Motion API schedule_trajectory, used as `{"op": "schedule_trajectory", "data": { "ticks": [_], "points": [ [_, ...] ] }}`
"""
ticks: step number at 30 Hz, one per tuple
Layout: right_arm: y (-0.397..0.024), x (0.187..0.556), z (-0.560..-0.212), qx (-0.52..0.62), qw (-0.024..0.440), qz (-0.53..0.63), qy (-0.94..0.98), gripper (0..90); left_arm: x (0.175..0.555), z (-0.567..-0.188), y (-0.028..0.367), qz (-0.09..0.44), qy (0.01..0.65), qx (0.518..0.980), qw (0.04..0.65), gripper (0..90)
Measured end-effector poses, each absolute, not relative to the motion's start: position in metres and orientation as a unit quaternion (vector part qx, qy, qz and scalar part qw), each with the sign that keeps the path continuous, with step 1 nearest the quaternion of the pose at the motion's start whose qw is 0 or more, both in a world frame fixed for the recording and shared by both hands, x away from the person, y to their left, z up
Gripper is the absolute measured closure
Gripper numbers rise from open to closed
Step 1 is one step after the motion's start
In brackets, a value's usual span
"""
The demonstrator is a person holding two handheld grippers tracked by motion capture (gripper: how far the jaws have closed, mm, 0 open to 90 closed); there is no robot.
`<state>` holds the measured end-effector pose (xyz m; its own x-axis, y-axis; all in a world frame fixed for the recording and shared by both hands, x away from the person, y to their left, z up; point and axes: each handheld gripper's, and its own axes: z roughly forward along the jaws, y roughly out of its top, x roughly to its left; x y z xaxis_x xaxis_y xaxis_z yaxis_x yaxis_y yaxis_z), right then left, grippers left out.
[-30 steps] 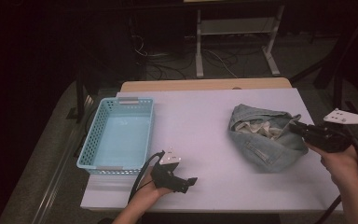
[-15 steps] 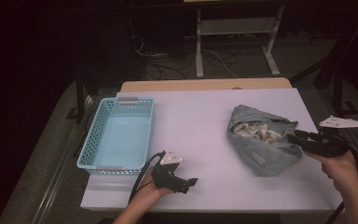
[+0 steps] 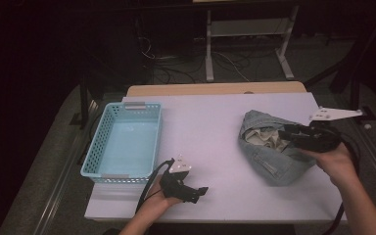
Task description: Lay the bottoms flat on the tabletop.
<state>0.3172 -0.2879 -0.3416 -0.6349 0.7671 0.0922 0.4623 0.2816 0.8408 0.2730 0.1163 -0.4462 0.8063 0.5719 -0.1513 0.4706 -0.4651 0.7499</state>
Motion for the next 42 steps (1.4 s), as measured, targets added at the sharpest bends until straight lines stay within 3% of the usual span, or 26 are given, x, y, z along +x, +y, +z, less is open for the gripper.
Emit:
{"op": "schedule_trajectory", "data": {
  "ticks": [18,29,35,42],
  "points": [
    [-0.215,0.361,-0.370,0.349,0.096,0.410,0.837,83.7,0.273,-0.447,0.117,0.060,0.307,0.853,0.418,6.1],
    [-0.192,0.379,-0.396,0.347,0.083,0.346,0.868,84.9,0.273,-0.446,0.117,0.059,0.308,0.852,0.419,6.1],
    [-0.203,0.385,-0.407,0.370,0.106,0.321,0.866,84.8,0.273,-0.446,0.116,0.059,0.306,0.853,0.419,6.1],
    [-0.214,0.392,-0.412,0.394,0.124,0.316,0.854,75.0,0.273,-0.447,0.116,0.059,0.305,0.854,0.418,6.1]
  ]
}}
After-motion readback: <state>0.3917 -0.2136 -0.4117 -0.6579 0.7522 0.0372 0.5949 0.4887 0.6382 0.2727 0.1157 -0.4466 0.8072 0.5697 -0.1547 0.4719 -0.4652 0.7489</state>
